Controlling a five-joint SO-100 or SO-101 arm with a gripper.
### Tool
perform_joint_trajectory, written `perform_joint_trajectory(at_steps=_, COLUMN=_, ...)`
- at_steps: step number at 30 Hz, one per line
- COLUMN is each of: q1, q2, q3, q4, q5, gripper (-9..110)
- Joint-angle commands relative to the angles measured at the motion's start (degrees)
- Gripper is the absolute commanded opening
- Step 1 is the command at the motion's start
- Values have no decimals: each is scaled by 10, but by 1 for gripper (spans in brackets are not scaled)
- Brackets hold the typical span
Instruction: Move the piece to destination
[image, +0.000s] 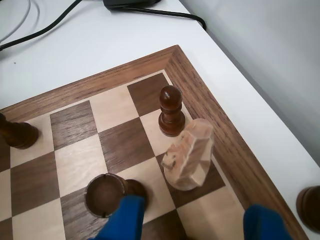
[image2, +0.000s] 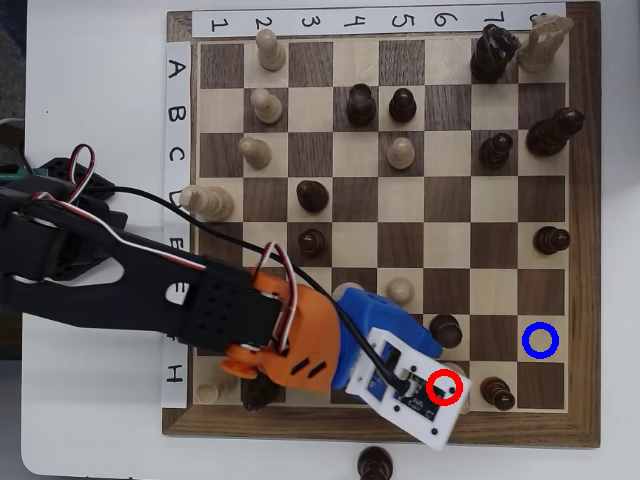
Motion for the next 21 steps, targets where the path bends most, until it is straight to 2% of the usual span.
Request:
perform_joint_trajectory(at_steps=1, q1=26, q2=-3, q3=-200, q4=4, q5=64, gripper=29)
perform_joint_trajectory(at_steps=8, q1=31, q2=-26, q3=-295, q4=16, q5=60, gripper=30)
perform_joint_trajectory(at_steps=21, q1=18, q2=-22, q3=-227, q4=40, q5=65, gripper=30)
